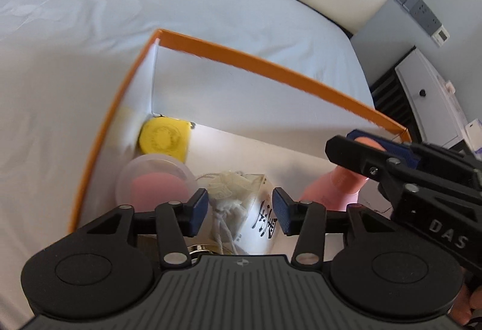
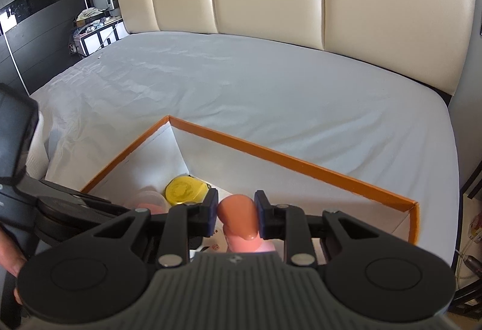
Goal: Organize rigid objects
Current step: 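Lower the pouch and pink bottle into the orange box and open both tools, then move both tools back to the remaining toiletries in front of the box, then grasp the green spray bottle with the left tool while the right grasps the yellow tube, then carry the green spray bottle and yellow tube over the orange box and lower them inside, then open both tools releasing the spray bottle and yellow tube and withdraw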
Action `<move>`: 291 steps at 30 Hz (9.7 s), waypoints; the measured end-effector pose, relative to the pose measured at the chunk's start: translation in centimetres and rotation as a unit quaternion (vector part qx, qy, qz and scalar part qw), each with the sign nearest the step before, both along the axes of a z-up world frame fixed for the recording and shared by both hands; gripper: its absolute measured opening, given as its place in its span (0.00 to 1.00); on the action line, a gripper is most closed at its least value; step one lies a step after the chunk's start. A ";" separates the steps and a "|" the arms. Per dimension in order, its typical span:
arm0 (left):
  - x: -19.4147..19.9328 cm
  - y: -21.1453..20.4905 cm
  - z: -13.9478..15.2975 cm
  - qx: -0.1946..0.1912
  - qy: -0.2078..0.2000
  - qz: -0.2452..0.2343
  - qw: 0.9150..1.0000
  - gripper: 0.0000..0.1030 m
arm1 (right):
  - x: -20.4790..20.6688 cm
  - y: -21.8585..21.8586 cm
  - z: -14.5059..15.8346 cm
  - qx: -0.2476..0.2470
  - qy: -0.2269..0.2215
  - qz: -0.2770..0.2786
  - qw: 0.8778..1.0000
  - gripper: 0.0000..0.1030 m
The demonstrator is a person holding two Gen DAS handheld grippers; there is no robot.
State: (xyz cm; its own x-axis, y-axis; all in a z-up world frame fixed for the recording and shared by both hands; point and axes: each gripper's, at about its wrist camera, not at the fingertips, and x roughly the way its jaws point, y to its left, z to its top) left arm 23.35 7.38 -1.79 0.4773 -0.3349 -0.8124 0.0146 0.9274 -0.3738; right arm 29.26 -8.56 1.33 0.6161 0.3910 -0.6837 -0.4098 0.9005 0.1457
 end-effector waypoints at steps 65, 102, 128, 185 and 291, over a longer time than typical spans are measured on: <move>-9.6 1.6 3.9 -0.025 -0.182 0.031 0.983 0.38 | -4.1 1.6 2.0 0.008 0.008 -0.036 0.999 0.56; -23.8 -1.2 -2.7 0.032 -0.056 -0.026 0.998 0.62 | -25.5 -4.5 -5.7 -0.072 0.140 -0.167 0.973 0.59; -19.5 3.8 -6.8 -0.070 0.045 0.137 0.987 0.69 | -19.3 -7.5 -8.5 0.003 0.242 -0.259 0.935 0.31; -19.3 -1.5 7.1 0.013 -0.181 -0.032 0.983 0.51 | -21.0 -6.1 3.4 0.092 0.121 -0.124 0.981 0.23; -12.5 -2.2 6.5 -0.010 -0.217 -0.016 0.976 0.67 | -6.5 -2.7 3.9 -0.023 -0.009 -0.032 0.999 0.54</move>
State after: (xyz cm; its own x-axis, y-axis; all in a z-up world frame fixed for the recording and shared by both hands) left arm 10.81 5.15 4.71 0.7641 -0.3691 -0.5290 0.2048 0.9165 -0.3436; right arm 22.71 -11.26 5.22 0.6515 0.3178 -0.6889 -0.3524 0.9309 0.0962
